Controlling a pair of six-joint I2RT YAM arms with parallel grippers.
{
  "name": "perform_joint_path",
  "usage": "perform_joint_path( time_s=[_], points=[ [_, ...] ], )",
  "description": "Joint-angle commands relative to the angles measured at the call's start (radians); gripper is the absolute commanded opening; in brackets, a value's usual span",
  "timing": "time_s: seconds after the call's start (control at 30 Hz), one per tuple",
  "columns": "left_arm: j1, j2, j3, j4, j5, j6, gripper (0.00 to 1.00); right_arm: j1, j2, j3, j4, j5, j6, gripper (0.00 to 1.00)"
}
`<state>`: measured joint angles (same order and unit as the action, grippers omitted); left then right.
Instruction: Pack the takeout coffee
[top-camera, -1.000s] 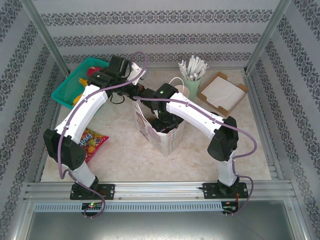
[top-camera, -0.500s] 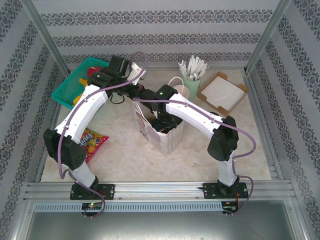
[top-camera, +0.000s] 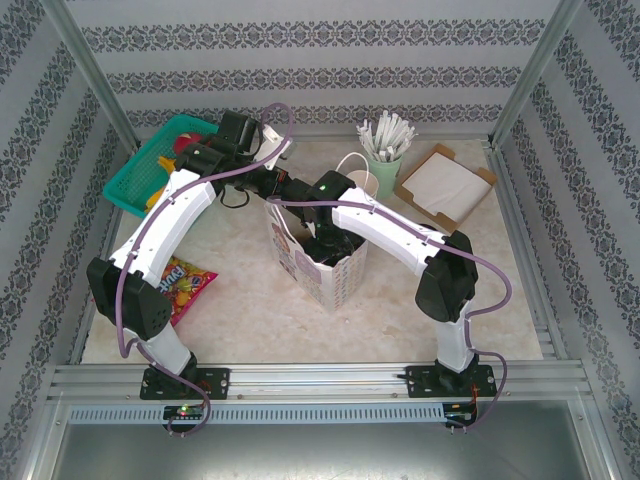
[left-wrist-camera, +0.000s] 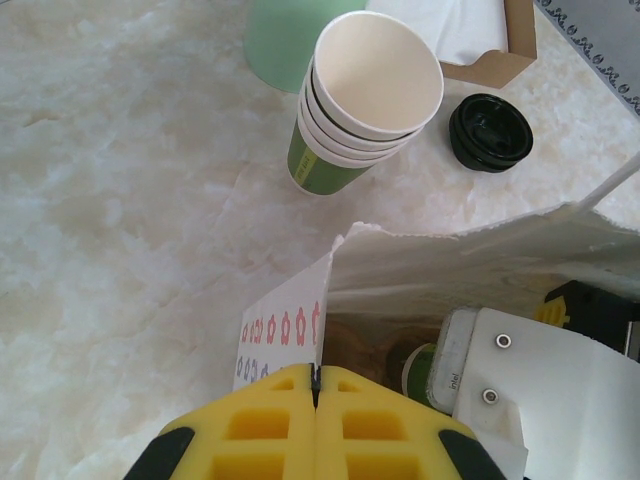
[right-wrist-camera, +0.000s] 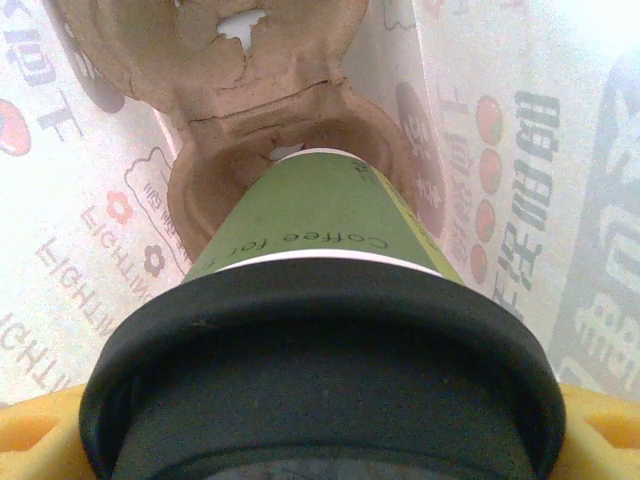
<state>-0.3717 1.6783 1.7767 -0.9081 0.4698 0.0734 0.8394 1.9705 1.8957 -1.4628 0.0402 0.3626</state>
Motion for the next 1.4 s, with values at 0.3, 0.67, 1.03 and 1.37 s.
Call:
perform_joint_path(
  time_s=[0.3,0.67,1.03,1.37],
  points=[
    [-0.005,0.012,0.002,0.013,0.020,-0.018,0.00,-0.013,-0.022,-0.016,0.018,0.008,-0.006,0.68],
    [-0.005,0.020,0.004,0.023,0.034,-0.019,0.00,-0.013,-0.025,-0.021,0.028,0.000,-0.003,0.68],
    [-0.005,0.033,0.009,0.017,0.040,-0.023,0.00,-0.014,-0.023,-0.022,0.030,0.005,-0.006,0.68],
    [-0.006,0.037,0.013,0.012,0.044,-0.021,0.00,-0.014,-0.021,-0.029,0.041,-0.016,-0.010,0.68]
  ],
)
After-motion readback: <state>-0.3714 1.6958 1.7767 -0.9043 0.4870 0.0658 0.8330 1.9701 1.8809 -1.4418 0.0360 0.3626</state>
